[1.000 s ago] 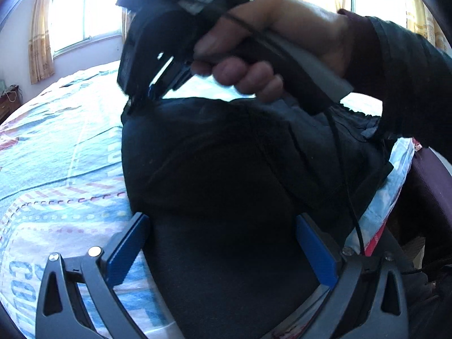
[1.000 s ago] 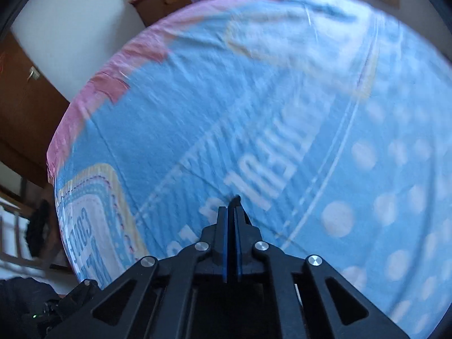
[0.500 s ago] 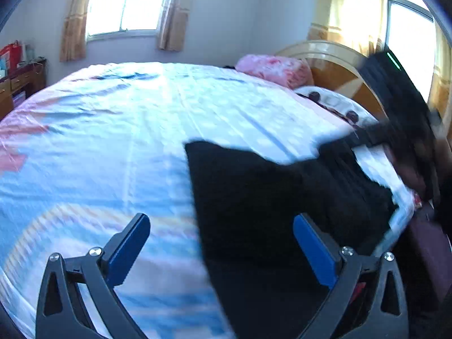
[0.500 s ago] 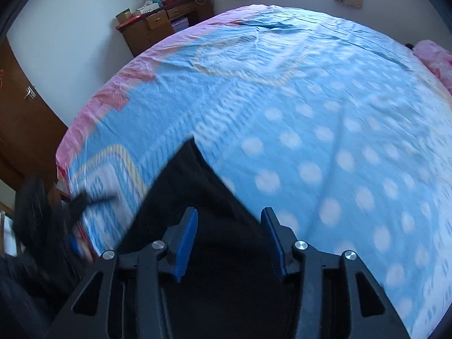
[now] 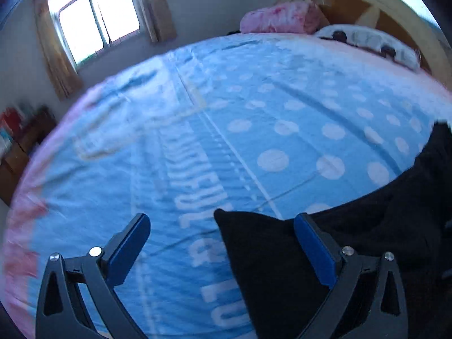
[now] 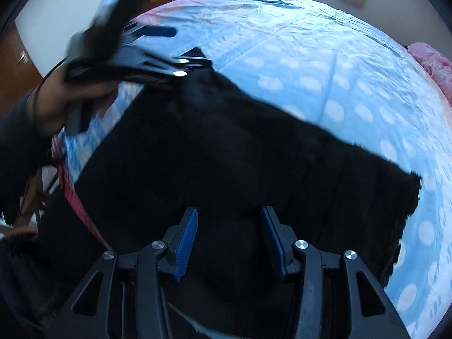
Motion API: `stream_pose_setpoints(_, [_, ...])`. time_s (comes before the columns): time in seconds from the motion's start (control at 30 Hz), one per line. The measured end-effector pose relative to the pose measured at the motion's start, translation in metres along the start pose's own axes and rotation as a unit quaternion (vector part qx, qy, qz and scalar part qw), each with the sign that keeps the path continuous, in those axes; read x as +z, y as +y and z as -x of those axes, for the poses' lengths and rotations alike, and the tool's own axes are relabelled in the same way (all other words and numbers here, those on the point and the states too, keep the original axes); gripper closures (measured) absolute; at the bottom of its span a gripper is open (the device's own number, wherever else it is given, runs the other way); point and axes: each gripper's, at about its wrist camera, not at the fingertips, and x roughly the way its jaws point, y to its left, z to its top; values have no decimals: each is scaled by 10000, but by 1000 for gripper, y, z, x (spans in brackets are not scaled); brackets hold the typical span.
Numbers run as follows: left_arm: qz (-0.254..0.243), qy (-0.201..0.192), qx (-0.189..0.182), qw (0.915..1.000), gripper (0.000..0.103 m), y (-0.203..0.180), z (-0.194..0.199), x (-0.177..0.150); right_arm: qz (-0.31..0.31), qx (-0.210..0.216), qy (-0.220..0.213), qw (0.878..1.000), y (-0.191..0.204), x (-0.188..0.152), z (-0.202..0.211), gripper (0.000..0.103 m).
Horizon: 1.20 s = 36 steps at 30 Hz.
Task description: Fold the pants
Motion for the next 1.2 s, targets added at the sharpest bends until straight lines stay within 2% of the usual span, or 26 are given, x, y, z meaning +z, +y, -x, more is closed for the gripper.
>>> stream_pose_setpoints(0.07, [215,47,-119,9997,0,5,-4,-2,123,-15,128,9998,1,0,3,54])
stream_pose_setpoints(0.13, [329,50,-154,9993,0,9,-4,-3,57,166,125,9998,-5,7,9,54])
stream_pose_setpoints(0.27, [415,53,-204,9989,0,9,-9,-6,-844,728,-677,9915,-46,44,36,54])
stream_pose_setpoints(0.33, [514,94,-286,9982,0,12,-10,-7,-801,367,-802,9929,-54,62,32,54])
stream_pose_setpoints(0.4, [600,101,-382,9974,0,13,-10,-8,-873,271,-698,9934,-63,79,18,58])
stream_pose_setpoints(0.5, [829,53,-479,9954,0,19,-9,-13,-1007,633,-381,9922,-73,99,-10,72])
stream_pose_setpoints(0.53, [880,26,-519,9948,0,20,-8,-15,-1005,736,-264,9919,-73,103,-16,79])
stream_pose_setpoints(0.6, [933,-44,-554,9941,0,22,-7,-17,-1019,957,-78,9901,-73,111,-26,82])
stream_pose_setpoints(0.67, [981,-50,-611,9933,0,24,-8,-17,-862,933,-9,9919,-64,118,-30,86])
stream_pose_setpoints(0.8, [1064,-99,-721,9917,0,27,-7,-18,-420,1177,286,9917,-43,134,-36,86])
stream_pose_setpoints(0.87, [1165,-147,-799,9899,0,31,-6,-19,-153,855,454,9952,-35,140,-46,86])
stream_pose_setpoints(0.97, [1313,-235,-882,9871,0,36,-4,-21,-13,857,638,9943,-28,148,-58,86])
stream_pose_setpoints(1.07, [1370,-267,-932,9858,0,38,-3,-22,64,1175,669,9908,-24,147,-62,86])
stream_pose_setpoints(1.1, [1374,-270,-938,9857,0,38,-3,-22,207,1034,616,9925,-20,147,-61,89])
stream_pose_setpoints(1.13, [1378,-274,-936,9857,0,38,-3,-22,292,862,550,9943,-16,146,-60,99])
stream_pose_setpoints(1.2, [1398,-276,-948,9852,0,38,-3,-22,347,581,389,9969,-14,147,-57,101])
